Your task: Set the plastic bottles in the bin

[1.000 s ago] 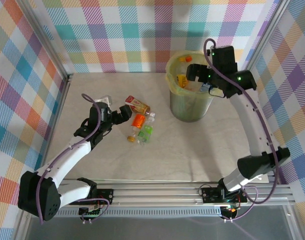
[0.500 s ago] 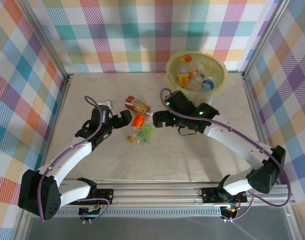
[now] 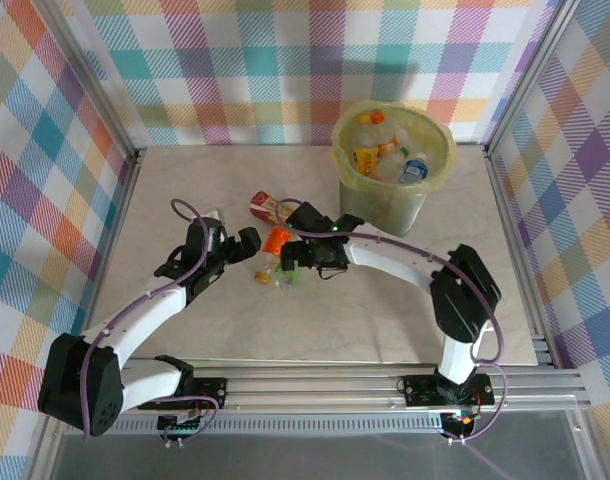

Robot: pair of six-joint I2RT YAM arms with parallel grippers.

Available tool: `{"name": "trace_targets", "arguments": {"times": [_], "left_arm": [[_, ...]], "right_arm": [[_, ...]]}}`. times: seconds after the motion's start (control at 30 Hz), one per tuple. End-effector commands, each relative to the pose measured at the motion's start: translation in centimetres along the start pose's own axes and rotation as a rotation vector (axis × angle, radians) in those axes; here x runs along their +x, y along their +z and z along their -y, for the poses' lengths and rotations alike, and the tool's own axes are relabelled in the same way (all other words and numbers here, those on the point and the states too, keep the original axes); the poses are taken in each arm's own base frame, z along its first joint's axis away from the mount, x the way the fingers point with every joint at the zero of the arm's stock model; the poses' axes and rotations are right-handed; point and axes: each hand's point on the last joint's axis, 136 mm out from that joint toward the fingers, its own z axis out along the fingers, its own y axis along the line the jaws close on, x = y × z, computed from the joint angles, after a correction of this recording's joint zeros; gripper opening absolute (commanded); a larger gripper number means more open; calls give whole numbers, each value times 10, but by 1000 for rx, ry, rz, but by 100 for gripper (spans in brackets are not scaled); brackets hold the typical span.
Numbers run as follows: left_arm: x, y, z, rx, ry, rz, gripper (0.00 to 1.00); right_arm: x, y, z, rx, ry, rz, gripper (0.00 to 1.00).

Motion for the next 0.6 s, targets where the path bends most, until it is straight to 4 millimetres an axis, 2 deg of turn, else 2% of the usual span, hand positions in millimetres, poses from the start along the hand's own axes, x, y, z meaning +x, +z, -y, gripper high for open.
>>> {"name": "trace_targets", "arguments": {"times": [0.0, 0.23, 0.57], "left_arm": [[-5, 1, -7, -22, -19, 29, 100], [-6, 0, -8, -23, -19, 37, 100], [-9, -2, -5, -16, -22, 40, 100]], "right_arm": [[-16, 1, -24, -67, 27, 32, 100], [-20, 26, -22, -14, 30, 23, 100], [-22, 51, -10, 7, 71, -3, 97]]}}
